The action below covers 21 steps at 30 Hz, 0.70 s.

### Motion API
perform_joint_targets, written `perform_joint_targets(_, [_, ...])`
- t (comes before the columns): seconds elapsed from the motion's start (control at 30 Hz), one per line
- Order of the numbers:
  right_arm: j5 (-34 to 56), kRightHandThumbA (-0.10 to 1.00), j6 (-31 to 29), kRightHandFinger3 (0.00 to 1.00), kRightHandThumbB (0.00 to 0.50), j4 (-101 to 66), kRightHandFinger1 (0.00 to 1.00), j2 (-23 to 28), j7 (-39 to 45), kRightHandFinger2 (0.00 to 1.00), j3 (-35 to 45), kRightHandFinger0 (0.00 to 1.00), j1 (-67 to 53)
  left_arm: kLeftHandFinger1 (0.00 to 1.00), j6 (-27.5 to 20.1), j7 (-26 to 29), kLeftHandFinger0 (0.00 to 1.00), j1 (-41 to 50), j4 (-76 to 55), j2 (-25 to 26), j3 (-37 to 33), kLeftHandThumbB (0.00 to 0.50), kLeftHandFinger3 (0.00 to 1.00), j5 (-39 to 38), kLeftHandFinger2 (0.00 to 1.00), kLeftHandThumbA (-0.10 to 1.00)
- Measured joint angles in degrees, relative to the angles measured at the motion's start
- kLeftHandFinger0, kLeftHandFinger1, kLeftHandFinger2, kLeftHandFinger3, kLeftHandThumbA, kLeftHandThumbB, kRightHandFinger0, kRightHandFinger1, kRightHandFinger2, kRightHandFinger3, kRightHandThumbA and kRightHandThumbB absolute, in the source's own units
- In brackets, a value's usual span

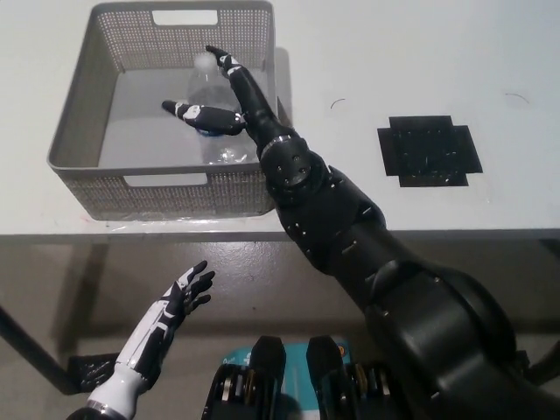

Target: Use the right hand to pick up a water botttle and place it into a container on the left side

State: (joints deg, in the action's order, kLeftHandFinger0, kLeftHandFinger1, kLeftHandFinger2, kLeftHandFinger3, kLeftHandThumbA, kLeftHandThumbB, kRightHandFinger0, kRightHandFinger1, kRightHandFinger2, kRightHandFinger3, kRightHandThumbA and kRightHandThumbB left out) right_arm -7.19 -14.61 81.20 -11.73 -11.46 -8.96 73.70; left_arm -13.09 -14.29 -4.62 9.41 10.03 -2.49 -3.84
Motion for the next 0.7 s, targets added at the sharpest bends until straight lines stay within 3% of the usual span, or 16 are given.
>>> perform_joint_targets(0.23, [-0.61, 1.0, -3.0, 1.0, 0.5, -8.31, 1.0, 1.48, 0.03, 1.0, -0.11, 1.0, 0.01, 1.0, 0.23, -0.09, 1.0, -0.01, 0.0, 0.03, 0.03, 0.194, 1.0, 0.0, 1.0, 1.0])
perform_joint_targets(0.37, [-0.61, 1.0, -3.11, 1.0, 0.5, -17.88, 1.0, 2.83, 0.08, 1.0, 0.11, 1.0, -1.09, 1.0, 0.27, -0.09, 1.0, 0.01, 0.16, 0.03, 0.03, 0.17, 1.0, 0.01, 1.0, 1.0])
perform_joint_targets(0.47, [-0.59, 1.0, -2.74, 1.0, 0.479, -24.44, 1.0, 3.21, 0.14, 1.0, 0.34, 1.0, -3.98, 1.0, 0.32, -0.09, 1.0, 0.02, 0.22, 0.02, 0.03, 0.166, 1.0, 0.01, 1.0, 1.0])
perform_joint_targets(0.5, [-0.58, 1.0, -2.55, 1.0, 0.499, -27.51, 1.0, 3.37, 0.16, 1.0, 0.39, 1.0, -5.65, 1.0, 0.34, -0.09, 1.0, 0.02, 0.25, 0.02, 0.03, 0.167, 1.0, 0.01, 1.0, 1.0])
perform_joint_targets(0.63, [-0.53, 0.98, -1.74, 1.0, 0.5, -35.9, 1.0, 4.22, 0.4, 1.0, 0.46, 1.0, -12.2, 1.0, 0.39, -0.08, 1.0, 0.22, 0.39, 0.01, 0.05, 0.17, 1.0, 0.01, 1.0, 1.0])
perform_joint_targets(0.67, [-0.49, 1.0, -1.56, 1.0, 0.456, -37.54, 1.0, 4.49, 0.5, 1.0, 0.47, 1.0, -13.9, 1.0, 0.4, -0.08, 1.0, 0.26, 0.43, 0.01, 0.05, 0.17, 1.0, 0.01, 1.0, 1.0])
perform_joint_targets(0.7, [-0.46, 1.0, -1.31, 1.0, 0.45, -39.87, 1.0, 4.82, 0.64, 1.0, 0.48, 1.0, -15.94, 1.0, 0.42, -0.08, 1.0, 0.32, 0.46, 0.01, 0.05, 0.171, 1.0, 0.01, 1.0, 1.0])
